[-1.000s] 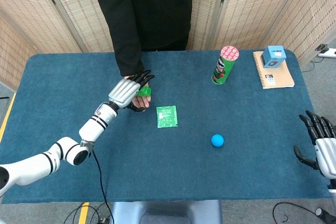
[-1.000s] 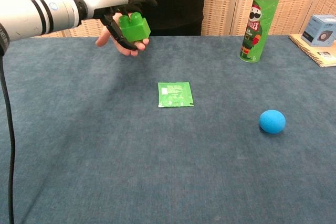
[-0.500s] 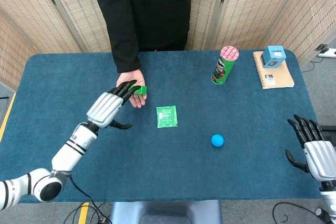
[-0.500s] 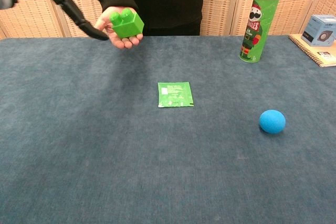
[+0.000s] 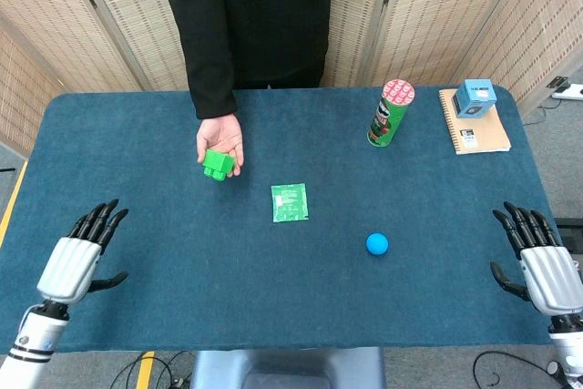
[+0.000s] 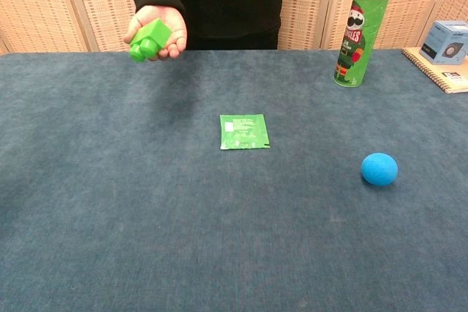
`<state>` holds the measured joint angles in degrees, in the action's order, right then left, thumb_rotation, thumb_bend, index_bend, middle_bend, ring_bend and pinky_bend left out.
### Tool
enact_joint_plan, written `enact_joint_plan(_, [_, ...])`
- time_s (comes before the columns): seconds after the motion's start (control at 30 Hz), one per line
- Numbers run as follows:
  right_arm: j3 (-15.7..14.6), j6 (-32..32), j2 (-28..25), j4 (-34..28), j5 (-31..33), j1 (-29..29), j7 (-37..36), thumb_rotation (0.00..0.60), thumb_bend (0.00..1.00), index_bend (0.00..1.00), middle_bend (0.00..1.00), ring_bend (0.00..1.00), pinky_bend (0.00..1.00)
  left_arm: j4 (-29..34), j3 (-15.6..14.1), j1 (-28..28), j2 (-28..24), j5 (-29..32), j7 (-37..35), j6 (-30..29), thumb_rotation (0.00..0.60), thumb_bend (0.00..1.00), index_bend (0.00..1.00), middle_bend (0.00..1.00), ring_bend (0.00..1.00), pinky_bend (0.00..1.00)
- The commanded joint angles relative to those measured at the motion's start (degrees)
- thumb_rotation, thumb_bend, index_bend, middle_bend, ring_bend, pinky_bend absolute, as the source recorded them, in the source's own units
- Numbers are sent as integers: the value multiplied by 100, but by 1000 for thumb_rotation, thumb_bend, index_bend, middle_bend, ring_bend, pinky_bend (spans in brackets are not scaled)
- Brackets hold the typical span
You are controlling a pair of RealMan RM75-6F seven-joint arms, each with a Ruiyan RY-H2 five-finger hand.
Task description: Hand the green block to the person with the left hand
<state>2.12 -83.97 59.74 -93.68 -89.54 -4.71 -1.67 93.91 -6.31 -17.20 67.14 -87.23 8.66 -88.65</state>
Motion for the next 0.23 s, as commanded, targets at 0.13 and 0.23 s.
enact_joint_plan(0.13, [66,182,137,-46,229,-83,327,600,320,0,0,0,0,-1321,-239,844,532,-416,-1181,-883,600,142,0,0,0,191])
enact_joint_plan(0.23, [85,167,182,-61,262,-86,441,600,320,0,0,0,0,-1346,-170,909,474,-401,-1372,-874,600,142,0,0,0,189])
